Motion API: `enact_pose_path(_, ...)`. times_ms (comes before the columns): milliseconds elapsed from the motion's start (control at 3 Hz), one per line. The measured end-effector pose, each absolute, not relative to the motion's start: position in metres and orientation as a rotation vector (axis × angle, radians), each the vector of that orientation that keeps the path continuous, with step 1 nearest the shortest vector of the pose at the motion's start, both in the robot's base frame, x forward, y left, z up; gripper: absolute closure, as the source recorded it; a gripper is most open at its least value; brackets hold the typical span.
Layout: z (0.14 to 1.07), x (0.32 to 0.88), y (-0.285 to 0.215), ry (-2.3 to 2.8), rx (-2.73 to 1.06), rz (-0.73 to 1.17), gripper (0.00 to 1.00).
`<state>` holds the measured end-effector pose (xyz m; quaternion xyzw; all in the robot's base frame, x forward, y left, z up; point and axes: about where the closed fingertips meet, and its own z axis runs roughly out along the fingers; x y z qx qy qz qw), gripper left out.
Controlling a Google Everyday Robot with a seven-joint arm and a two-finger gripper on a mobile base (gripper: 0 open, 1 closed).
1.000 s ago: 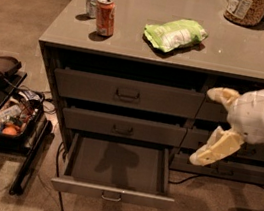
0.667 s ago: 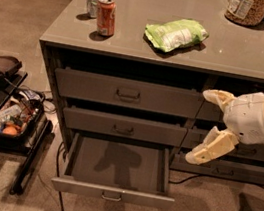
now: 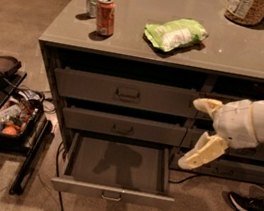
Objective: Close bottom drawer
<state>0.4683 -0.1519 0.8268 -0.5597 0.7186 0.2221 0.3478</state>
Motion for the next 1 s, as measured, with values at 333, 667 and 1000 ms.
enact_pose_path(333, 0.768, 0.460, -0.138, 1.987, -1.446, 0.677, 0.00)
enact_pose_path(667, 0.768, 0.460, -0.138, 1.987, -1.446, 0.677, 0.00)
enact_pose_path(1000, 0.740, 0.464, -0.138, 2.018, -1.419, 0.757, 0.00)
